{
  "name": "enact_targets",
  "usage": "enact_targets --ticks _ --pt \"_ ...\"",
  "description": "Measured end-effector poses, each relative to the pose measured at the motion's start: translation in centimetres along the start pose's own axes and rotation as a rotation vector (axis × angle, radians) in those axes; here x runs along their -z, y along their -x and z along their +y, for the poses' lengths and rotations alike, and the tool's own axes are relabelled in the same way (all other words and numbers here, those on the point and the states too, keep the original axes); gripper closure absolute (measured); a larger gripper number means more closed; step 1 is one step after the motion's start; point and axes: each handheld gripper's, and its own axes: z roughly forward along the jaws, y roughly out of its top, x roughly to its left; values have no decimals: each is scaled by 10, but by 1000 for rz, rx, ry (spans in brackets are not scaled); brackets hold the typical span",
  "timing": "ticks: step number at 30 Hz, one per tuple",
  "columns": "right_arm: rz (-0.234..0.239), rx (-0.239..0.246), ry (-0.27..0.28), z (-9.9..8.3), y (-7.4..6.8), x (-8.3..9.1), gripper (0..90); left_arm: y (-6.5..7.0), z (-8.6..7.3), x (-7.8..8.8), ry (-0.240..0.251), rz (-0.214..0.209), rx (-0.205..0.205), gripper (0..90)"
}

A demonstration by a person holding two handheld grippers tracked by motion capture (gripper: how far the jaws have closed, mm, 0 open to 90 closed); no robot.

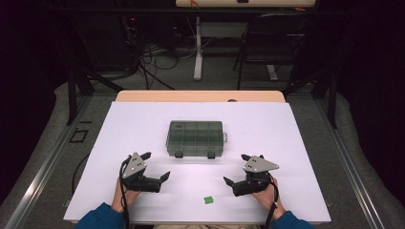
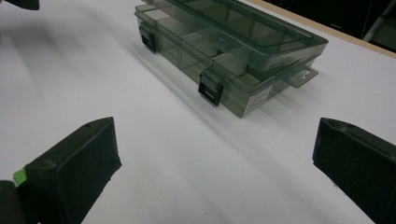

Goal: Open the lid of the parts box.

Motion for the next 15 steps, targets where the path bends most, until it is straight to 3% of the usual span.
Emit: enact_targets --ticks 15 --pt "3 19 -15 -3 2 -4 0 -10 4 -24 -82 -18 -5 0"
